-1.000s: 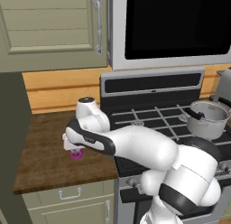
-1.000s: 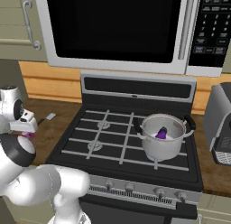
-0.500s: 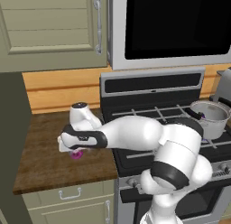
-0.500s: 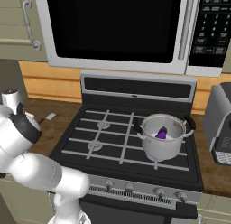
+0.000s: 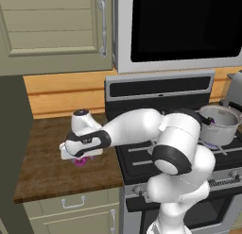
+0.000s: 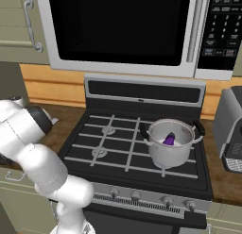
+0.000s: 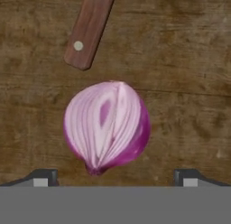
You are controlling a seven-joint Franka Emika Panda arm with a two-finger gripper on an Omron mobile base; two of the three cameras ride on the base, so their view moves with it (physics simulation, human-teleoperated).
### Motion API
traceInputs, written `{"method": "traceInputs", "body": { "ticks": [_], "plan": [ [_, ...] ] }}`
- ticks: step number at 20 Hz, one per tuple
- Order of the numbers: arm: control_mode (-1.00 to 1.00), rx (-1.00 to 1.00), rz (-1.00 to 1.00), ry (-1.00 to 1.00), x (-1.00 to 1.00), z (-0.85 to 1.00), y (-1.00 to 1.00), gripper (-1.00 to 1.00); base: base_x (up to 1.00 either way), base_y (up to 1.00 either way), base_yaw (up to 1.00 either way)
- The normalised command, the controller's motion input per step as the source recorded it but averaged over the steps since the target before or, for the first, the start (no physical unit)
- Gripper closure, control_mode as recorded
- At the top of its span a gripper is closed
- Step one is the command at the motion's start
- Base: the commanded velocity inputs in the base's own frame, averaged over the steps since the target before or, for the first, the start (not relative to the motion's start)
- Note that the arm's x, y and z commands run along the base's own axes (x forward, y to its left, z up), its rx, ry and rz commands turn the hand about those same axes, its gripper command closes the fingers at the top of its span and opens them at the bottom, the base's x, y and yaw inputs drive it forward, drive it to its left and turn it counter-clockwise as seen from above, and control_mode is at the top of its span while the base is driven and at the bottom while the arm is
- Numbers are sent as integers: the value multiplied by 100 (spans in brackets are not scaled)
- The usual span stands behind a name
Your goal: Put the eggplant and onion in the pot. Retrieve the spatula and lightly stir the vegetables in the pot.
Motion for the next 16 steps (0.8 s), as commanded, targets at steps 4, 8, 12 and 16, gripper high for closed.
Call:
{"method": "traceInputs", "body": {
  "ticks": [4,8,12,16],
  "plan": [
    [-100,-1,0,0,25,-25,4,-100,0,0,0],
    [-100,-2,0,0,21,-28,14,-100,0,0,0],
    [-100,-1,0,0,21,-30,16,-100,0,0,0],
    [-100,0,0,0,13,-33,16,100,0,0,0]
  ]
}}
